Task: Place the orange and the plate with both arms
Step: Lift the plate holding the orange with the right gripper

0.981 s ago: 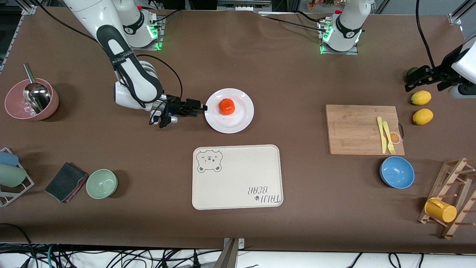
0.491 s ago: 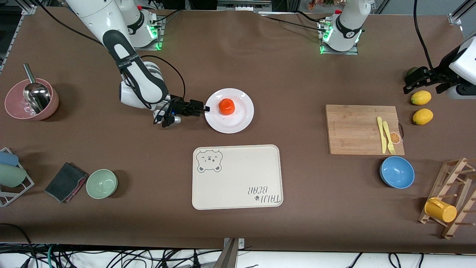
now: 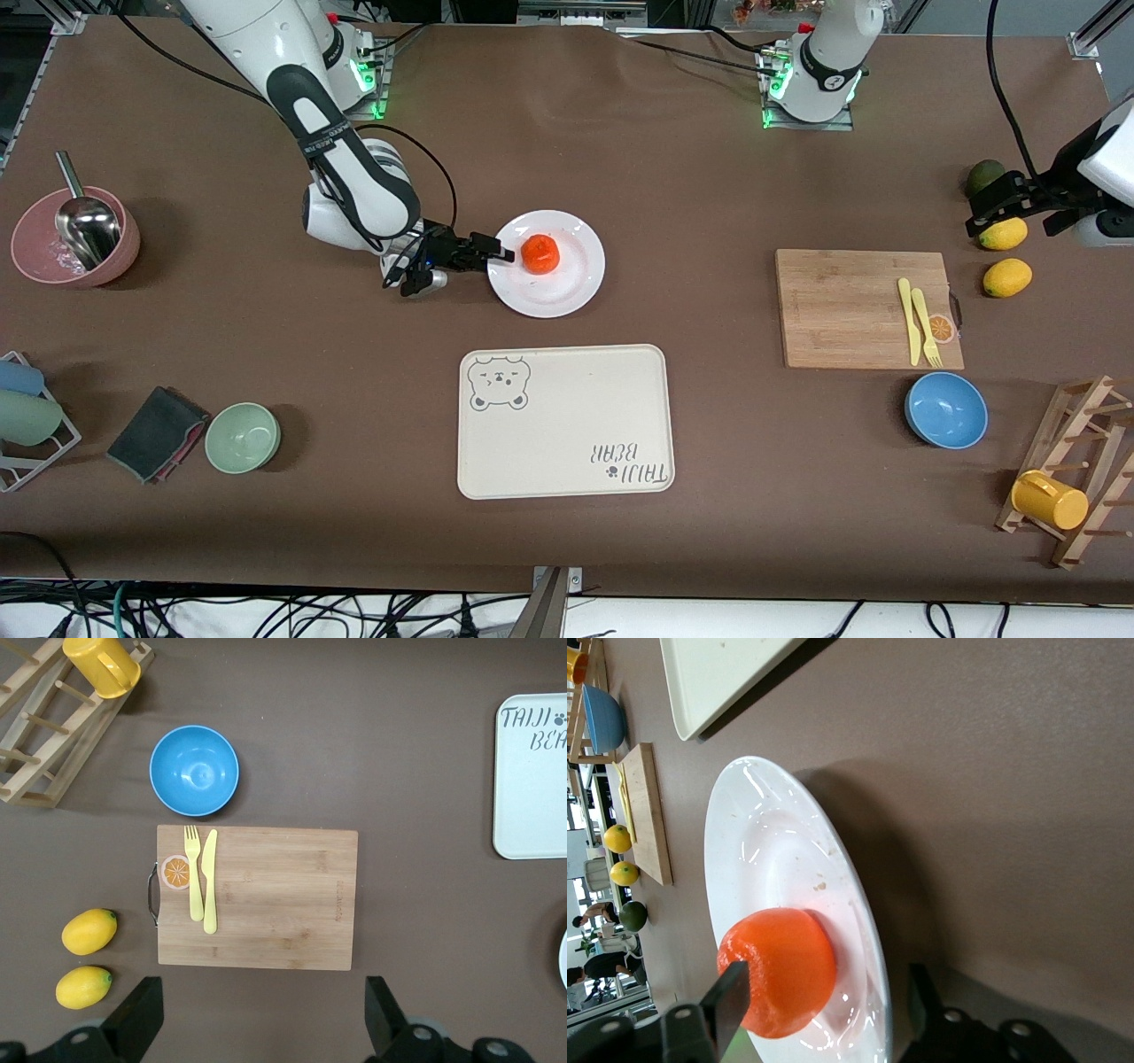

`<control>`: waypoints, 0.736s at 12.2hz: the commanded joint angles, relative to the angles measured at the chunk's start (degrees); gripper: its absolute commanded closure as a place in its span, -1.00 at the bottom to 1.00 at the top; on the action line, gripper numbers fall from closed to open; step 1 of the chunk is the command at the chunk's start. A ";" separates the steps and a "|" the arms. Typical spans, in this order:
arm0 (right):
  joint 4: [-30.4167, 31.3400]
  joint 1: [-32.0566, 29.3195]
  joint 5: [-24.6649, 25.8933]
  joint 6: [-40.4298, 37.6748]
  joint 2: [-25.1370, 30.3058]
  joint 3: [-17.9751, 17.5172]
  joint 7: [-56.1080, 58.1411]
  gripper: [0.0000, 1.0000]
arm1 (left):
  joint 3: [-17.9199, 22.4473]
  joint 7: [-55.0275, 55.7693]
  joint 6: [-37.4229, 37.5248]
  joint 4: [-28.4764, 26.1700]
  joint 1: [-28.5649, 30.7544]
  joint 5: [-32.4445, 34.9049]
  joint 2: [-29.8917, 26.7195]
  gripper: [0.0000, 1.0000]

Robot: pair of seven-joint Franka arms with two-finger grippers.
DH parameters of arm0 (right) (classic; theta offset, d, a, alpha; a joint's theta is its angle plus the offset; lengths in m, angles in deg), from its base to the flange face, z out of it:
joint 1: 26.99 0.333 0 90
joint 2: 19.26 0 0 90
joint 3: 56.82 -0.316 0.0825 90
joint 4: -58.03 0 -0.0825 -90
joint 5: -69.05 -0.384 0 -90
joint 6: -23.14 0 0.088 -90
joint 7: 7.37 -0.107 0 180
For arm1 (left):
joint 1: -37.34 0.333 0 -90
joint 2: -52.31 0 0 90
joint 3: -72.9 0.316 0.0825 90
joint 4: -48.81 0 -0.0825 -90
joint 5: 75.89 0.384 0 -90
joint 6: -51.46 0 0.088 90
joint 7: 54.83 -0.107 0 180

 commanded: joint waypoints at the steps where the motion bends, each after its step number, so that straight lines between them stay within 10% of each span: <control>1: -1.26 -0.01 -1.38 0.97 -1.35 -0.30 1.53 -0.38 | -0.09 -1.02 0.13 1.76 0.12 -0.43 0.91 -1.00; 9: -1.26 -0.01 -3.92 0.97 -2.94 -0.30 6.10 0.31 | -0.09 -0.93 -3.83 2.55 0.29 -0.43 1.69 -1.00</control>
